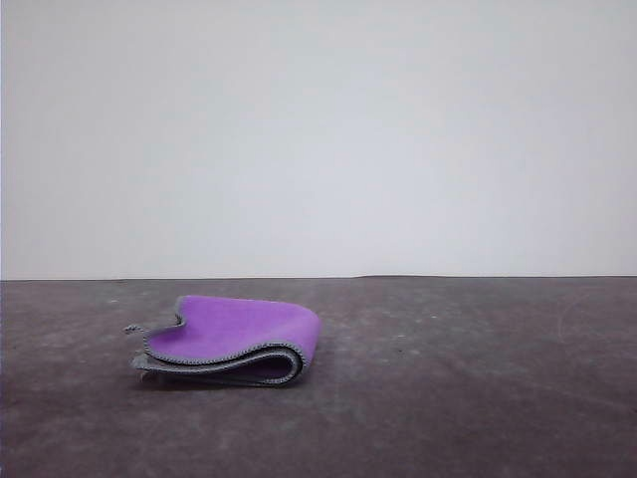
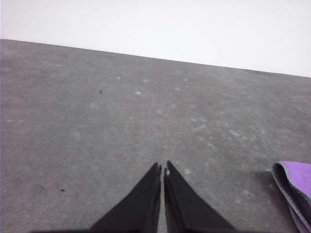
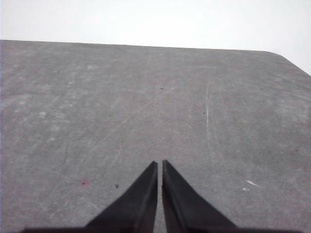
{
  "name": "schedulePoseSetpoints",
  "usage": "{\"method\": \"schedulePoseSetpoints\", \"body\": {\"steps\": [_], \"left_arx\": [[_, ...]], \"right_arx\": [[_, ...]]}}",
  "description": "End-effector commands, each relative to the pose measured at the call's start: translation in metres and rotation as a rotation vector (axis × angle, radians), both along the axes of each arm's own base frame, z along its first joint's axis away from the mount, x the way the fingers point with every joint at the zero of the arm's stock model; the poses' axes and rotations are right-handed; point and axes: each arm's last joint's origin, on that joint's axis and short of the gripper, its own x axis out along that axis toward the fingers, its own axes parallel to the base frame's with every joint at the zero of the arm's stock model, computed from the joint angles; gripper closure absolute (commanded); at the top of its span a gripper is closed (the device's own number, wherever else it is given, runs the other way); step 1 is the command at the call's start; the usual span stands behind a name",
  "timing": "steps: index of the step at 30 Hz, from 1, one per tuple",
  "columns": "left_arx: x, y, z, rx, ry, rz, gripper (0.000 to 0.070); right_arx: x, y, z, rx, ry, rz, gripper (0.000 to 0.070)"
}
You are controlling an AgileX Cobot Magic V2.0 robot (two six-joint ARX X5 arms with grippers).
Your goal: Fold clothes
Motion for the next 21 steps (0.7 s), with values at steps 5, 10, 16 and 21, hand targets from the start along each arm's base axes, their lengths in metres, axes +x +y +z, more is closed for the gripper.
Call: {"method": "schedulePoseSetpoints", "body": {"steps": [5, 10, 16, 21], "left_arx": [[0.0012, 0.0001, -0.0061, 0.009, 0.011, 0.004, 0.0700], [0.0012, 0.0001, -0.0061, 0.009, 0.011, 0.003, 0.0700], [0.0012, 0.0001, -0.0061, 0.009, 0.011, 0.003, 0.0700], [0.0012, 0.0001, -0.0061, 0.009, 0.011, 0.003, 0.0700]], "right_arx": [[0.0004, -0.0001, -0.0008, 0.011, -0.005, -0.003, 0.0685], [0.0004, -0.0001, -0.0008, 0.011, -0.005, -0.003, 0.0685], [0.0004, -0.0001, -0.0008, 0.011, -0.005, -0.003, 0.0685], [0.0004, -0.0001, -0.0008, 0.011, -0.005, -0.003, 0.0685]]}}
